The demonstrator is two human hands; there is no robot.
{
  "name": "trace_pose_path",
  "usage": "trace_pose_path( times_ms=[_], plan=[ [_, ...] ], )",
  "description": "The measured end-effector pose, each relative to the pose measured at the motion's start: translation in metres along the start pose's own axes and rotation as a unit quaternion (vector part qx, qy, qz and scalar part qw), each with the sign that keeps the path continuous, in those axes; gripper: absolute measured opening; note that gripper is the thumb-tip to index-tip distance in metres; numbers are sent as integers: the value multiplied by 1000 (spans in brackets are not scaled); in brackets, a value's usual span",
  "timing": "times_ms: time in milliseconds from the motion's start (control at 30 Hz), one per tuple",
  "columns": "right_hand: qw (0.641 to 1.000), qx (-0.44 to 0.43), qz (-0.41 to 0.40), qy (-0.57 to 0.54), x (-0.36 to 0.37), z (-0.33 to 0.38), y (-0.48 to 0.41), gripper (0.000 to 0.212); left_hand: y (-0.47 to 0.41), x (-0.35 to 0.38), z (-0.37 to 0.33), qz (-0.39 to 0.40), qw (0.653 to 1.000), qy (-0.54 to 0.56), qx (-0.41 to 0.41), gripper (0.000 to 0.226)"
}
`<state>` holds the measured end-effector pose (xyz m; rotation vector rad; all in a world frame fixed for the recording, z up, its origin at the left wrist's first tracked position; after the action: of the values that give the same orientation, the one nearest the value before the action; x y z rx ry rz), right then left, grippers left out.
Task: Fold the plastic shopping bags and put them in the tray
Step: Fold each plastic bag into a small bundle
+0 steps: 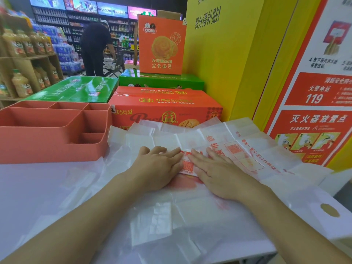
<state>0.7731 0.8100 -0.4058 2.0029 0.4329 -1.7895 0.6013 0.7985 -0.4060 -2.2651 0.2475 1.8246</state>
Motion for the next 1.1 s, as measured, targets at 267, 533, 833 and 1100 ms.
trace_pose_path(
  times_ms=[267, 533, 833, 1100],
  plan=[
    [999, -7, 41, -23, -9, 1, 1, 58, 3, -1, 0, 28, 998, 50, 15, 49],
    [996, 8, -44, -83, -25, 0, 0, 58, 6, -14, 9, -34, 990, 127, 58, 50],
    [933, 2, -178, -313, -40, -3, -5, 7, 2, -31, 27, -162, 932, 323, 32, 29],
    [884, 63, -211, -411, -47, -13, -17, 7, 5, -40, 35, -169, 856, 488, -10, 17]
  ],
)
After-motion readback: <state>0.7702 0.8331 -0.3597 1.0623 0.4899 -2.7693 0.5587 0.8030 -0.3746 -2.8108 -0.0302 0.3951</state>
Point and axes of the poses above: each hand's wrist, its own y-axis away from the middle knuckle, its own x-axis out of the palm, z = x × y, the point moved 5 cm from there along -y, towards the middle knuckle, and after that the axes turned 11 degrees about y, right-handed, at the moved point
